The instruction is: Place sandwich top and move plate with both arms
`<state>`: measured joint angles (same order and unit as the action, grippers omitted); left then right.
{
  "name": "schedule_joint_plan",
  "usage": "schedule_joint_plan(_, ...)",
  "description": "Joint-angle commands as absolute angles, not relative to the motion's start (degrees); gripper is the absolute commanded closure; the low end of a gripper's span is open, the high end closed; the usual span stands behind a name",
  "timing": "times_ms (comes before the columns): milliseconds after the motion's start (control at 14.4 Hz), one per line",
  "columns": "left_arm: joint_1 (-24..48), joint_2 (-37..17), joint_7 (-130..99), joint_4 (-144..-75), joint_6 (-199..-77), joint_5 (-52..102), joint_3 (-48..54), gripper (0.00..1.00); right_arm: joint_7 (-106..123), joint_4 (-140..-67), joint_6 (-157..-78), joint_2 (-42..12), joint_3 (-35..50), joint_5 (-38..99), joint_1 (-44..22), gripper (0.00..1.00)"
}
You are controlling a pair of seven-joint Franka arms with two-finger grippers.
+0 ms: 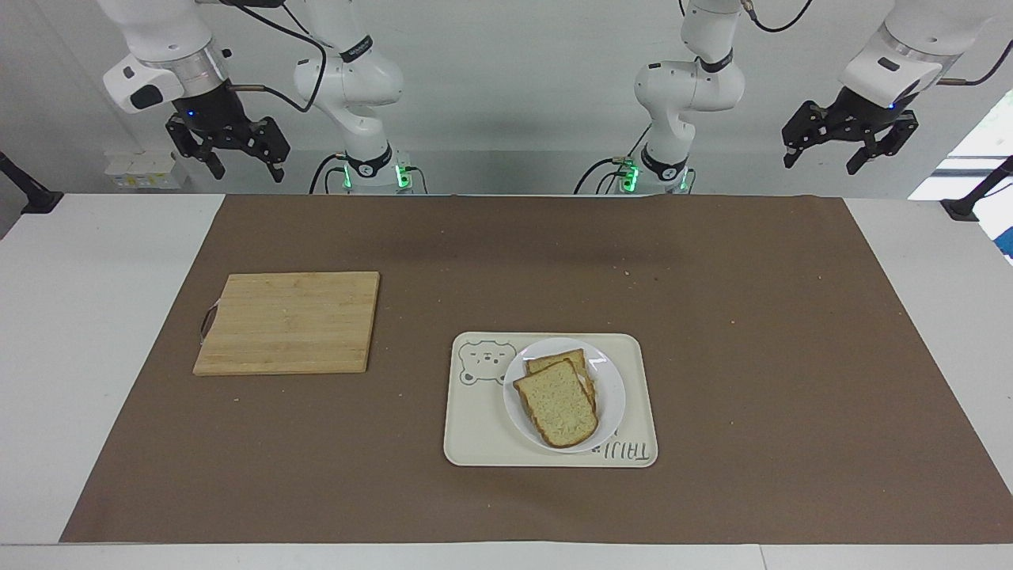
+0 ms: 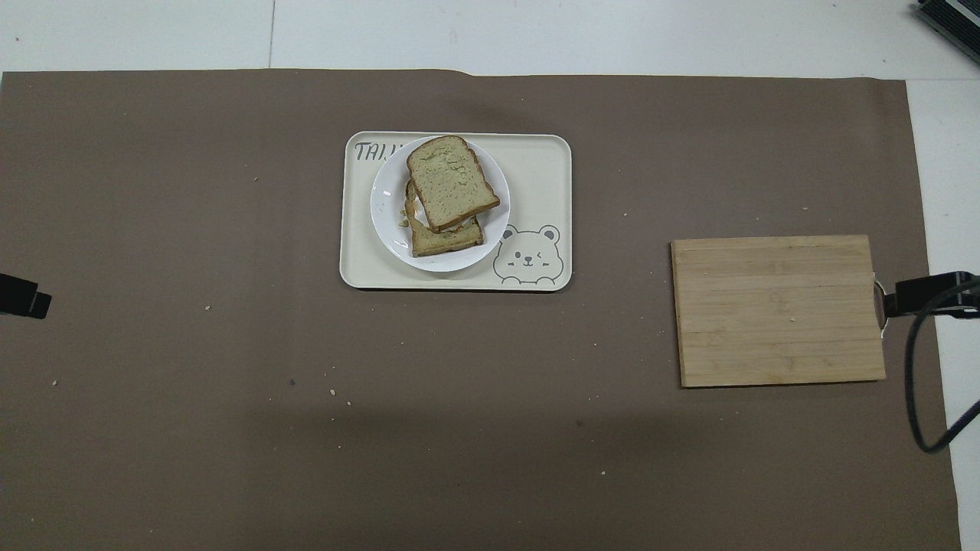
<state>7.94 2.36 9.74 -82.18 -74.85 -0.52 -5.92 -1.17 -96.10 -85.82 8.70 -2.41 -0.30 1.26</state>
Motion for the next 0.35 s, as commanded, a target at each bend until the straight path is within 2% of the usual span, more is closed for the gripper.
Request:
schedule_joint_plan(0, 7.9, 3.3, 8.9, -83.1, -75.5, 0.4, -6.0, 0.0, 1.8, -97.6, -85.8, 10.2, -2.7, -0.8, 2.3, 0.0)
schedule_joint_plan(279, 7.9, 3.3, 8.8, -83.1, -75.5, 1.5, -6.2, 0.0, 2.0, -97.6, -85.9, 10.2, -2.9, -0.8, 2.2, 0.0)
